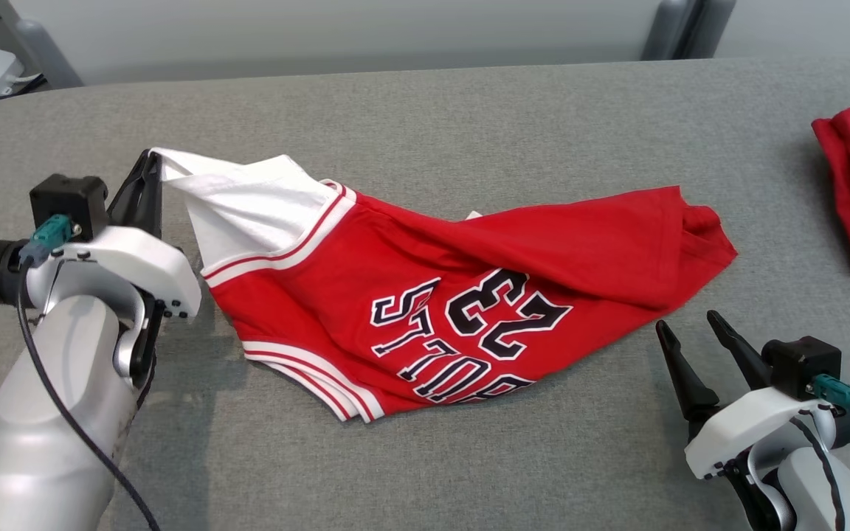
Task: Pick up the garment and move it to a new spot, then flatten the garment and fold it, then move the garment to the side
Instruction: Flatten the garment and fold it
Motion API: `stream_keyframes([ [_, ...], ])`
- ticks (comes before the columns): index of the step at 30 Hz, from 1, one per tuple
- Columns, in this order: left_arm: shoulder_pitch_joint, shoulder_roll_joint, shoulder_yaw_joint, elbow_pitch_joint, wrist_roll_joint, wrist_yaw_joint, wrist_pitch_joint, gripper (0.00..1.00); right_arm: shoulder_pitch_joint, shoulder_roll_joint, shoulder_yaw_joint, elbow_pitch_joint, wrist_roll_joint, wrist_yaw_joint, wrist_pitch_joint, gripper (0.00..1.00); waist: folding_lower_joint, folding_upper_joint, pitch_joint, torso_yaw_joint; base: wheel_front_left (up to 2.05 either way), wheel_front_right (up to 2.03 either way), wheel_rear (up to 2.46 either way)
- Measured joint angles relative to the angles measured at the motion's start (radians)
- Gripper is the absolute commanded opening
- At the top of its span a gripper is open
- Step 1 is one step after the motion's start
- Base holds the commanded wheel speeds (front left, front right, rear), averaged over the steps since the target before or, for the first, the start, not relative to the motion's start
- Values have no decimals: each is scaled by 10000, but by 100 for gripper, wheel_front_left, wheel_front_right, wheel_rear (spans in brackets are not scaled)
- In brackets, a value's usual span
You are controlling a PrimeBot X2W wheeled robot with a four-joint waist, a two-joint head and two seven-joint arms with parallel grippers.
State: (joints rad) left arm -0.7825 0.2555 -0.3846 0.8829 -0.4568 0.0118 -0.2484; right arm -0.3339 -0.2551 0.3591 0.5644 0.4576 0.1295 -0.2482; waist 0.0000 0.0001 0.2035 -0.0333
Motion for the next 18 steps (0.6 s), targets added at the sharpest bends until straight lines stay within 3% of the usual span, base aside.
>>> stream_keyframes([
  [6, 1616, 336, 286, -2171, 69, 268, -31, 0, -72, -10, 128, 127, 71, 0, -2, 100, 0, 0, -33, 479, 0, 0, 0],
  [14, 2138, 368, 173, -3745, 69, 616, 240, 0, -1183, -23, 579, 1601, 1143, 0, -2, 100, 0, 0, 99, 913, 0, 0, 0],
  [15, 2191, 389, 159, -3887, 69, 681, 291, 0, -1295, -33, 652, 1685, 1233, 0, -2, 90, 0, 0, 119, 943, 0, 0, 0],
  [16, 2240, 393, 144, -3983, 69, 702, 345, 0, -1396, -31, 711, 1789, 1325, 0, -2, 49, 0, 0, 132, 973, 0, 0, 0],
  [17, 2277, 408, 125, -4056, 69, 748, 389, 0, -1492, -10, 736, 1956, 1465, 0, -2, 43, 0, 0, 133, 999, 0, 0, 0],
  [18, 2310, 428, 119, -4149, 69, 788, 453, 0, -1530, -4, 771, 2038, 1638, 0, 0, 22, 0, 0, 126, 1021, 0, 0, 0],
])
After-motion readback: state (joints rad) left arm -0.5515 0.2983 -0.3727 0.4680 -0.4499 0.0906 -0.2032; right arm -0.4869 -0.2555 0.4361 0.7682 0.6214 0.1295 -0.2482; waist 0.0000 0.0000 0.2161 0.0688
